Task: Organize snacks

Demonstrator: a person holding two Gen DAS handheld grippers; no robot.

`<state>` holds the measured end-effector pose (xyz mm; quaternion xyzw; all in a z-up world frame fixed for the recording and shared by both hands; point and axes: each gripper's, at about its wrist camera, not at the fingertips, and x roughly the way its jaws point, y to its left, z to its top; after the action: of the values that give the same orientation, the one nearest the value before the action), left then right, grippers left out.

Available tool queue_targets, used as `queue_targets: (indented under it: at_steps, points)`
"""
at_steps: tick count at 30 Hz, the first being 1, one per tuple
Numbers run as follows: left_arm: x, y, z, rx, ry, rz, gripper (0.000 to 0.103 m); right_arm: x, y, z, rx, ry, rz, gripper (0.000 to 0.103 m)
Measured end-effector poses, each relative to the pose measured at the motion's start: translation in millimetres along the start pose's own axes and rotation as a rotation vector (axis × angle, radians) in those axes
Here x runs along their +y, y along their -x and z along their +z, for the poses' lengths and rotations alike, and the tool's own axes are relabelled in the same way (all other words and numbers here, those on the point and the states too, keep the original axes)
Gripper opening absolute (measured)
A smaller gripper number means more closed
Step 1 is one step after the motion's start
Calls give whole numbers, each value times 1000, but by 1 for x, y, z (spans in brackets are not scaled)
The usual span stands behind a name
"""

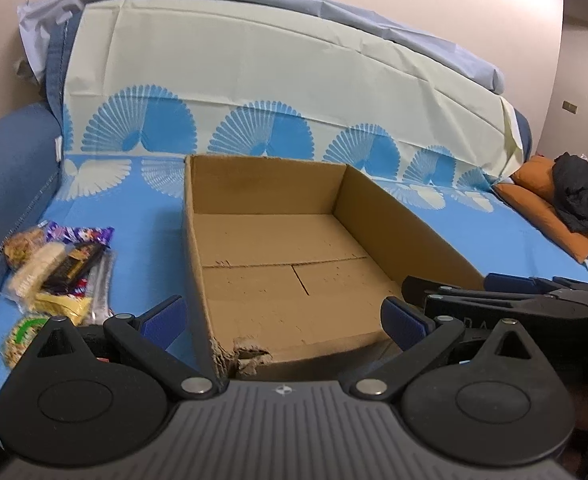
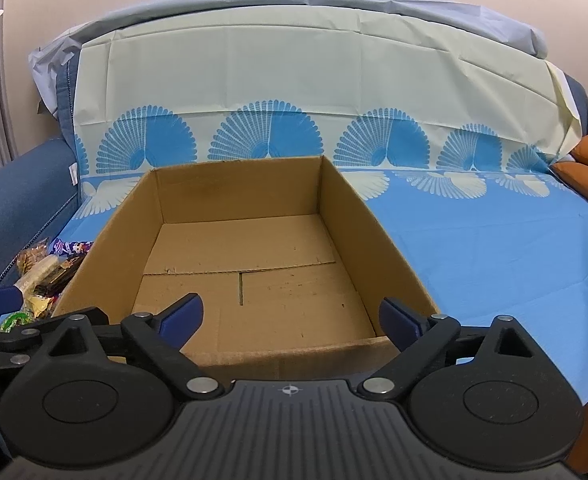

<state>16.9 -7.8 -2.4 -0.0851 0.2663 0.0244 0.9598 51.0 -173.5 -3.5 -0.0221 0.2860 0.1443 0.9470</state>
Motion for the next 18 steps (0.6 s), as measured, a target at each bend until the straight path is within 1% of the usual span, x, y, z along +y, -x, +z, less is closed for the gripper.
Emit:
queue_targets:
  at_steps: [2, 6, 9, 13, 15, 16, 18]
  points:
    - [2, -1, -1, 6, 6, -11, 103, 0, 0, 0, -2, 1, 5, 91]
    - [3, 1, -3, -1, 7, -27, 103, 2, 1, 1, -3, 2, 23, 81]
    - [6, 2, -4, -1, 16, -48, 103, 4, 1, 2, -7, 8, 30, 75]
    - [13, 7, -3, 3, 45, -105, 101, 8, 2, 3, -16, 14, 36, 73]
    - [16, 12, 1, 4, 48, -133, 85, 11, 3, 4, -22, 17, 41, 72]
    - [17, 15, 4, 7, 48, -149, 80, 13, 4, 5, -25, 19, 45, 72]
    - [21, 21, 9, 17, 46, -191, 59, 19, 5, 5, -29, 26, 54, 71]
